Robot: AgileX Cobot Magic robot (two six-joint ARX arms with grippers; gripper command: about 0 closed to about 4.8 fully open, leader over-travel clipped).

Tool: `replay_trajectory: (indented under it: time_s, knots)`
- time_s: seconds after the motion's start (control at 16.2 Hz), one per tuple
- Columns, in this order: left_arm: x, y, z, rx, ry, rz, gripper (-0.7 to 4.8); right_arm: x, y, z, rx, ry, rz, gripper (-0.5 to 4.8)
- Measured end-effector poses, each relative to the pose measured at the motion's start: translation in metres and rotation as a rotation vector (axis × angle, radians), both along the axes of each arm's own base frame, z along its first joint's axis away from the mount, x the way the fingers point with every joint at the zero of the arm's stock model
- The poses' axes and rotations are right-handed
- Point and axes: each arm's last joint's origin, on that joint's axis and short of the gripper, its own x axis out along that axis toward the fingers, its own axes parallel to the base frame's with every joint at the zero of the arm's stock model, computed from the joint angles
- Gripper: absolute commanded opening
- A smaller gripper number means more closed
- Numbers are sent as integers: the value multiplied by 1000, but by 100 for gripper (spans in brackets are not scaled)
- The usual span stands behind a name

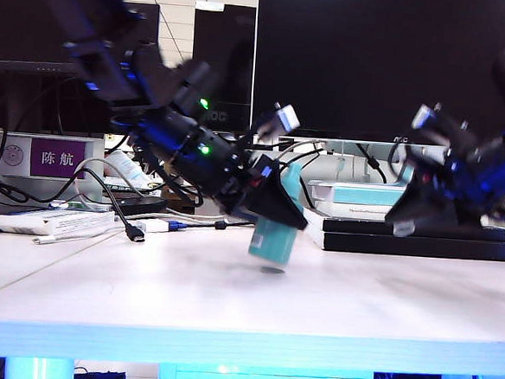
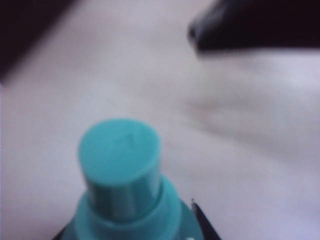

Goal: Pick up the sprayer with the left hand and remove the lid with the right hand then place it on the table.

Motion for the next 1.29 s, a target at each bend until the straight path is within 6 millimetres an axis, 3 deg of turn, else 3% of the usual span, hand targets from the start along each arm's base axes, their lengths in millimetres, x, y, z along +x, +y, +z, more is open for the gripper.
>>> replay_trajectory:
  time_s: [0.25,0.37,0.55,0.86,1.29]
  knots:
    - [-13,11,-5,-91,-211,113,74,8,0,-15,-16,-16,-29,-5]
    - [-23,17,-19,-149,-231,175,74,11,1,-26,-20,6,-29,-5]
    - [-30,22,-21,-210,-282,227,74,13,1,-30,-18,-4,-29,-5]
    - [-27,23,-30,-217,-201,346,74,13,2,-29,-17,-10,-26,-5]
    - [-27,24,-39,-197,-147,361,75,12,2,-40,-27,48,-27,-5]
